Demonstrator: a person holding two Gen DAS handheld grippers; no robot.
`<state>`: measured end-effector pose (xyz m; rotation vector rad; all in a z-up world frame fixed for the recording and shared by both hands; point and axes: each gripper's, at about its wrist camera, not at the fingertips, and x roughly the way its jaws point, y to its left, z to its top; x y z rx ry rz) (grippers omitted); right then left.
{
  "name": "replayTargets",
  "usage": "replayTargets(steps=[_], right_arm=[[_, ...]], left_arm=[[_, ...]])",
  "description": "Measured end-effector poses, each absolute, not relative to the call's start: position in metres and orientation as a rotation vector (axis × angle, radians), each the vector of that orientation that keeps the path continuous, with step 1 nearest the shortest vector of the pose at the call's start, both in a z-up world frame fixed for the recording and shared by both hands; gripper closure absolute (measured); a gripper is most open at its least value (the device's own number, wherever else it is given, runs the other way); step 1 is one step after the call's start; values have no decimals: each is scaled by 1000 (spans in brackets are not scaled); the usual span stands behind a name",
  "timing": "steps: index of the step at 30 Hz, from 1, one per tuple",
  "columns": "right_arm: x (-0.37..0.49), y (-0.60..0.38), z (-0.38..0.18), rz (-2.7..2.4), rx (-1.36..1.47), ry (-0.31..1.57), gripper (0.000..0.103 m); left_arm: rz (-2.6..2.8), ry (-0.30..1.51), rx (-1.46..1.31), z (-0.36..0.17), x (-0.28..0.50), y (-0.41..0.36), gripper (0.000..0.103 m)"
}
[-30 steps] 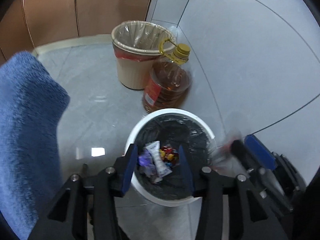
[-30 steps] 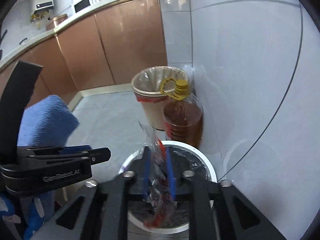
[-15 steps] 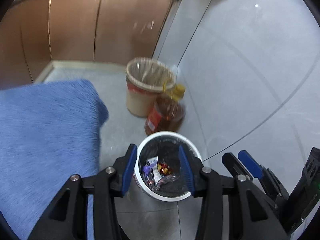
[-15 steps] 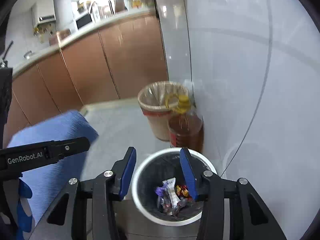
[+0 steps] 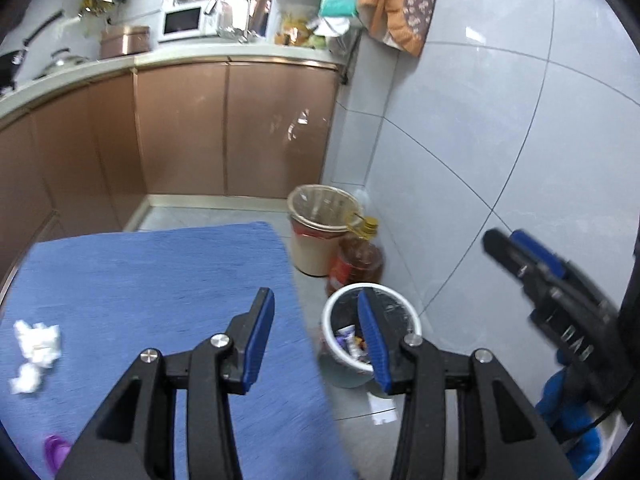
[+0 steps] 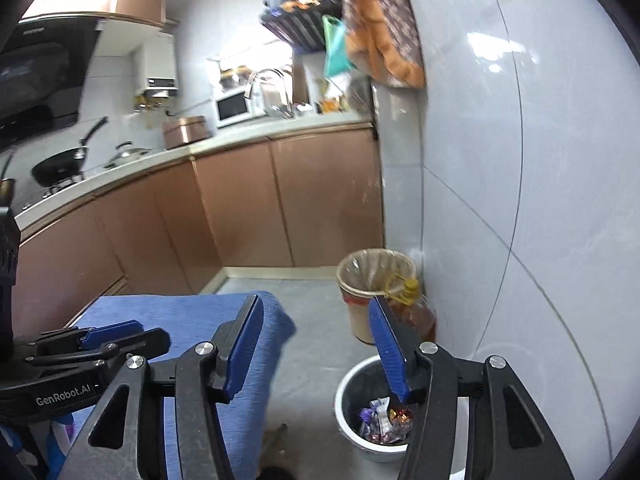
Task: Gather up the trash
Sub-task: 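Move both tools back over the purple lid and candy wrapper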
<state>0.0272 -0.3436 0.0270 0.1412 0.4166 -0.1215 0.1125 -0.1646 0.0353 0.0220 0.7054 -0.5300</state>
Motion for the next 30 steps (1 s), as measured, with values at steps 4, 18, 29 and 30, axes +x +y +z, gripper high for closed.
replayTargets(steps=[4,18,29,30], right_arm=[[9,-318,48,-84,116,383,50],[-49,-246,98,194,101,313,48],[-48,-207,95,441,171,370,48],[-45,-201,89,448,165,388,48]], left_arm=[[-492,662,52,49,85,-119,61],[-267,619,72,60,-8,65,40],[-151,803,-20,-26,-29,134,40],[-151,828,-38,-37,-29,137,40]])
